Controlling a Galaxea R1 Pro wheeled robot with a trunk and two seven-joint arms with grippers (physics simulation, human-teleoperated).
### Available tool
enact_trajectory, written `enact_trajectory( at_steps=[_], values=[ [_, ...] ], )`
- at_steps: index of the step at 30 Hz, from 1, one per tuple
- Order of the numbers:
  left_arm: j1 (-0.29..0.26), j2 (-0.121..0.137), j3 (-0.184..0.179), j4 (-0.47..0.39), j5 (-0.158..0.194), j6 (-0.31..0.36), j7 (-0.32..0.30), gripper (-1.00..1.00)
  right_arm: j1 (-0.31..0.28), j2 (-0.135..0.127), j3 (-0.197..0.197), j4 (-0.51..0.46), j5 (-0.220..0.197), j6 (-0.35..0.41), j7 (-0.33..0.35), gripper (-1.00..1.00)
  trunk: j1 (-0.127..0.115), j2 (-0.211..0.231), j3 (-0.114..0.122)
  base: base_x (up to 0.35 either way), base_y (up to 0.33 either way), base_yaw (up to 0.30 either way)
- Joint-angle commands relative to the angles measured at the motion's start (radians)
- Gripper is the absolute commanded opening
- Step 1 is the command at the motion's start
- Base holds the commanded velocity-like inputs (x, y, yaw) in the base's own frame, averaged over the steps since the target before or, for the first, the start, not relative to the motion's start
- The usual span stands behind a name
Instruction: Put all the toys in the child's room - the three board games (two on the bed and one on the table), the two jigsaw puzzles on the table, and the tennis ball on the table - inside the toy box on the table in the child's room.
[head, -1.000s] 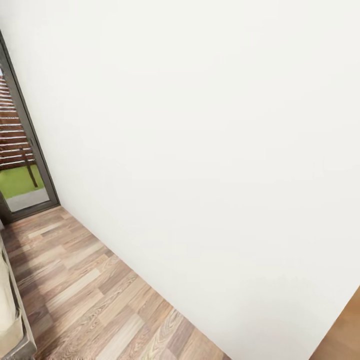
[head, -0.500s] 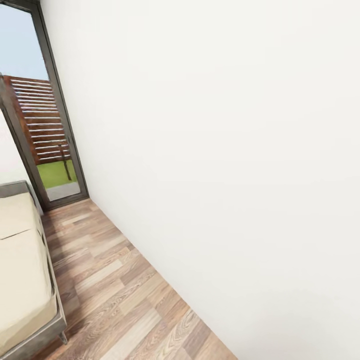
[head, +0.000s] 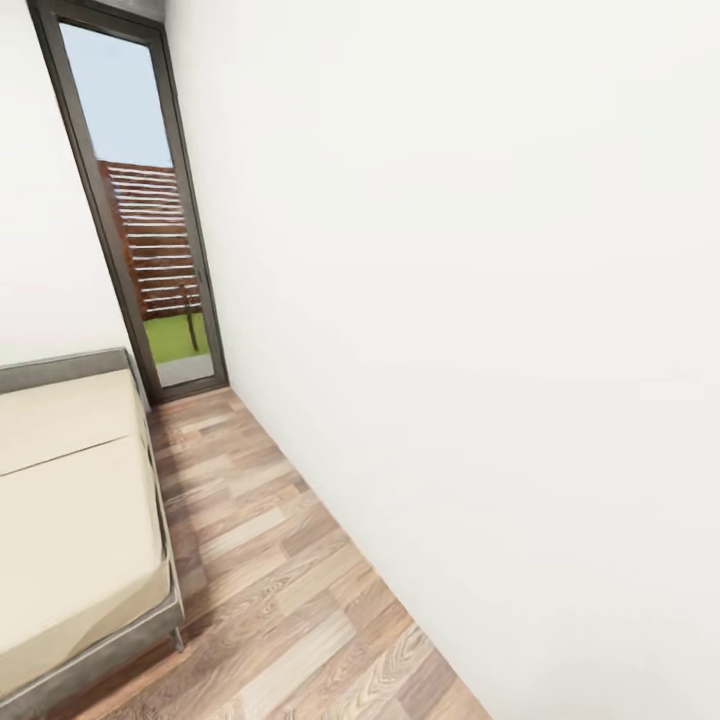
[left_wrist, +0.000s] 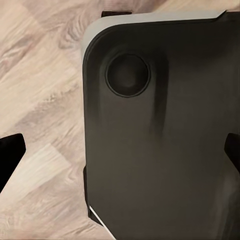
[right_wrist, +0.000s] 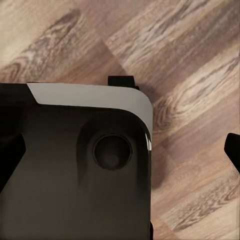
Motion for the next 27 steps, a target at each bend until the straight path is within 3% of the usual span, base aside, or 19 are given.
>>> enact_trajectory(
  at_steps=[1,27],
  values=[
    [-0.001,0.000,0.000,0.001,0.001,-0.003,0.000,1.00,0.000,0.000,0.000,0.000,0.000,-0.003,0.000,1.00,0.000,0.000,-0.001,0.000,0.000,0.300],
    [-0.004,0.003,-0.001,0.001,0.001,-0.003,0.001,1.00,-0.023,0.001,0.001,0.002,0.001,0.011,0.001,1.00,0.000,0.000,-0.001,0.000,0.000,0.300]
  ],
)
